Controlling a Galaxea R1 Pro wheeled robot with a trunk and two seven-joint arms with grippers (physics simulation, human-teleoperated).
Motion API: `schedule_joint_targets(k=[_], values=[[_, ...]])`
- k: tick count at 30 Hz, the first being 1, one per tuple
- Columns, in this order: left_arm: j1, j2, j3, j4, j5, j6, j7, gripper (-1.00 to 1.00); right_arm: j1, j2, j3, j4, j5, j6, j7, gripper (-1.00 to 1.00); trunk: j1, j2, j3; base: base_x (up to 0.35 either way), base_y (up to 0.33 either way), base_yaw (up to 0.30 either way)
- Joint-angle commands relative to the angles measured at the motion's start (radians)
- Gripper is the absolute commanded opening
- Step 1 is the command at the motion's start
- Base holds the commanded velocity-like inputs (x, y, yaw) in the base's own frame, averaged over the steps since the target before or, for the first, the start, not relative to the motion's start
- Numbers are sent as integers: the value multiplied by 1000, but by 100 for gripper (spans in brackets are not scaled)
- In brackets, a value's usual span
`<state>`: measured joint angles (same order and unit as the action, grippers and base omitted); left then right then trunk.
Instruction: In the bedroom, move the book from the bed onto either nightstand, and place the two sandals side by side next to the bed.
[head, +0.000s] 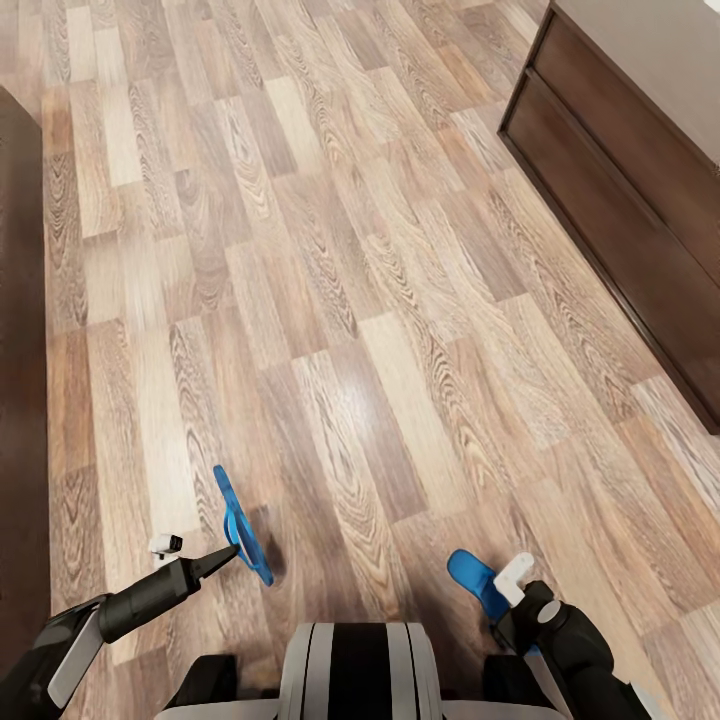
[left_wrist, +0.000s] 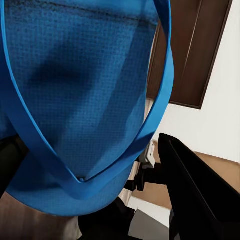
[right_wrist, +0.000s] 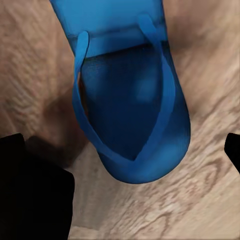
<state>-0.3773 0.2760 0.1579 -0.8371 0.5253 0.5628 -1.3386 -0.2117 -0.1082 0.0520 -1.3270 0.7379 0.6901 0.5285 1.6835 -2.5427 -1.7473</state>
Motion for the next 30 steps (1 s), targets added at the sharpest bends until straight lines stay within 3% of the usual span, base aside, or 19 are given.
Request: schedule_joint_targets(k=[1, 19, 23, 28, 30], values=[[0, 0, 0, 0, 1, 5, 4, -100, 0, -1, 2, -1, 10, 3, 8, 100, -1, 0, 0, -179, 0, 0], [0, -1, 0, 0, 1, 3, 7, -100, 0, -1, 2, -1, 11, 2, 8, 100, -1, 0, 0, -93, 0, 0], [0, -17, -2, 1, 0, 2, 11, -100, -1, 3, 3, -3, 11, 8, 7, 100, -1, 0, 0, -20, 0, 0], [0, -30, -3, 1, -2, 0, 13, -100, -108, 49, 3, -33, 12, 16, 3, 100, -1, 0, 0, -1, 0, 0], [0, -30, -3, 1, -2, 0, 13, -100, -120, 55, 3, -33, 12, 14, 3, 100, -1, 0, 0, 0, 0, 0]])
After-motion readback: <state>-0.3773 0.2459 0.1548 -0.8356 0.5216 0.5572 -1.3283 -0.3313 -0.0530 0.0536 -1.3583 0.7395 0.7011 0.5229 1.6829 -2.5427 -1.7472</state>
